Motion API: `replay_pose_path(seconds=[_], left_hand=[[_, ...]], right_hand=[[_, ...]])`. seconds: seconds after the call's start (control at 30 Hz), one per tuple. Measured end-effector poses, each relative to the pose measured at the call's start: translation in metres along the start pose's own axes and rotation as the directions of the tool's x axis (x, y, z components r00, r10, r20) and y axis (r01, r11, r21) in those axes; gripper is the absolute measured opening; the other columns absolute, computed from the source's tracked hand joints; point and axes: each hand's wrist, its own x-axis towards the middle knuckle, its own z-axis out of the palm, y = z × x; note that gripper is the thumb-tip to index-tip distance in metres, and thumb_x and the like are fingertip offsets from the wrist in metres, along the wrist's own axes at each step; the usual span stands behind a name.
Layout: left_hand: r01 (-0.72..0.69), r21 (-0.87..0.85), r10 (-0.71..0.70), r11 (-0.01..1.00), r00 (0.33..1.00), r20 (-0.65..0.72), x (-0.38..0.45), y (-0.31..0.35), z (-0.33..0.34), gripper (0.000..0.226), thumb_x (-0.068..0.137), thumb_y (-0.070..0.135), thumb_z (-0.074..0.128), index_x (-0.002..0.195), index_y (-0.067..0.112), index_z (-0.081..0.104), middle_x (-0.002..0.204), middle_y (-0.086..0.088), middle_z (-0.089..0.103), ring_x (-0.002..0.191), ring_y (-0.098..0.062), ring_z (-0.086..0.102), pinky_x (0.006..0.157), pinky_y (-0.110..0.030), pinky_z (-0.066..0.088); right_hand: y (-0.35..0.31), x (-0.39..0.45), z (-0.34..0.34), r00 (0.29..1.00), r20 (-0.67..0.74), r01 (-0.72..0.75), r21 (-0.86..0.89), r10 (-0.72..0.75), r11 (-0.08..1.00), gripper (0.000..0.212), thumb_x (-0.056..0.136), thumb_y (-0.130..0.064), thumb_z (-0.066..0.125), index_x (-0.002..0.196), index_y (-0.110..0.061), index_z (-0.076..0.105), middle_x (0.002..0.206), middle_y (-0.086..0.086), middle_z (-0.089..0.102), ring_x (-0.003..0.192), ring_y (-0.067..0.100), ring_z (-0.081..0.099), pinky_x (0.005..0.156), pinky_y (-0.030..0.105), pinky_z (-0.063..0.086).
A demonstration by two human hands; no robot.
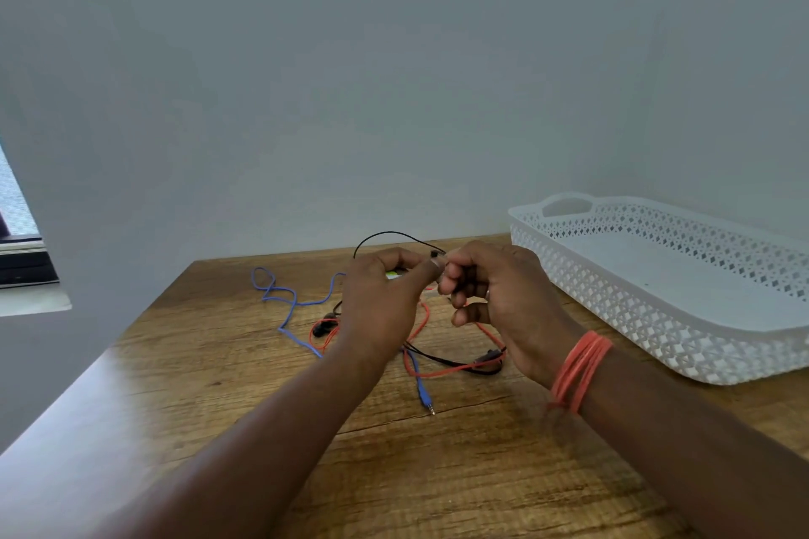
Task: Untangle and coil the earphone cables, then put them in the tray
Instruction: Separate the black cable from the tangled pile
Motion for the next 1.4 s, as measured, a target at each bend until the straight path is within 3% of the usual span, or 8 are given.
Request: replay_pose_path(seconds=[0.1, 0.23, 1.0, 1.17, 1.4], left_hand=[[0.096, -0.059, -0.095, 0.994, 0.995, 0.018, 0.001, -0.002, 0.0, 0.019, 0.085, 0.023, 0.071, 0.071, 0.011, 0.07, 0.043, 0.015, 0.048, 0.041, 0.0, 0.04, 0.054, -0.025, 0.032], [0.116, -0.071, -0.114, 0.991, 0.993, 0.027, 0.003, -0.003, 0.0, 0.017, 0.085, 0.022, 0.07, 0.076, 0.007, 0.072, 0.043, 0.014, 0.047, 0.041, -0.001, 0.038, 0.053, -0.025, 0.032], [0.025, -0.015, -0.024, 1.0, 1.0, 0.016, 0.001, -0.005, 0.0, 0.017, 0.084, 0.021, 0.07, 0.071, 0.009, 0.072, 0.048, 0.014, 0.053, 0.045, 0.001, 0.045, 0.061, -0.028, 0.032], [-0.091, 0.141, 0.093, 0.986, 0.996, -0.008, 0.002, -0.008, -0.001, 0.014, 0.084, 0.023, 0.069, 0.071, 0.019, 0.073, 0.073, 0.009, 0.07, 0.079, -0.006, 0.065, 0.077, -0.034, 0.049], [-0.097, 0.177, 0.108, 0.979, 0.993, -0.055, 0.002, -0.011, 0.001, 0.014, 0.084, 0.027, 0.069, 0.072, 0.02, 0.072, 0.076, 0.008, 0.071, 0.085, -0.012, 0.065, 0.079, -0.04, 0.05]], right_hand=[[0.001, 0.001, 0.0, 1.0, -0.001, -0.001, 0.005, 0.001, 1.0, 0.022, 0.088, -0.013, 0.054, 0.068, -0.004, 0.059, 0.061, 0.008, 0.059, 0.052, 0.015, 0.048, 0.043, 0.026, 0.045], [0.001, 0.0, 0.0, 1.0, -0.002, -0.006, 0.001, 0.006, 1.0, 0.024, 0.088, -0.013, 0.054, 0.067, -0.004, 0.059, 0.061, 0.008, 0.06, 0.051, 0.015, 0.048, 0.043, 0.026, 0.045], [0.002, 0.001, 0.0, 1.0, 0.001, -0.009, -0.011, 0.009, 1.0, 0.025, 0.089, -0.01, 0.053, 0.065, -0.005, 0.058, 0.059, 0.008, 0.06, 0.051, 0.015, 0.047, 0.042, 0.025, 0.044], [0.001, 0.001, -0.001, 1.0, -0.002, -0.018, -0.006, 0.018, 1.0, 0.025, 0.088, -0.01, 0.054, 0.064, -0.005, 0.058, 0.06, 0.009, 0.059, 0.052, 0.015, 0.047, 0.041, 0.025, 0.044], [0.003, 0.001, -0.001, 1.0, 0.0, -0.021, -0.007, 0.021, 1.0, 0.022, 0.088, -0.009, 0.054, 0.067, -0.005, 0.059, 0.061, 0.008, 0.059, 0.053, 0.014, 0.048, 0.043, 0.025, 0.046]])
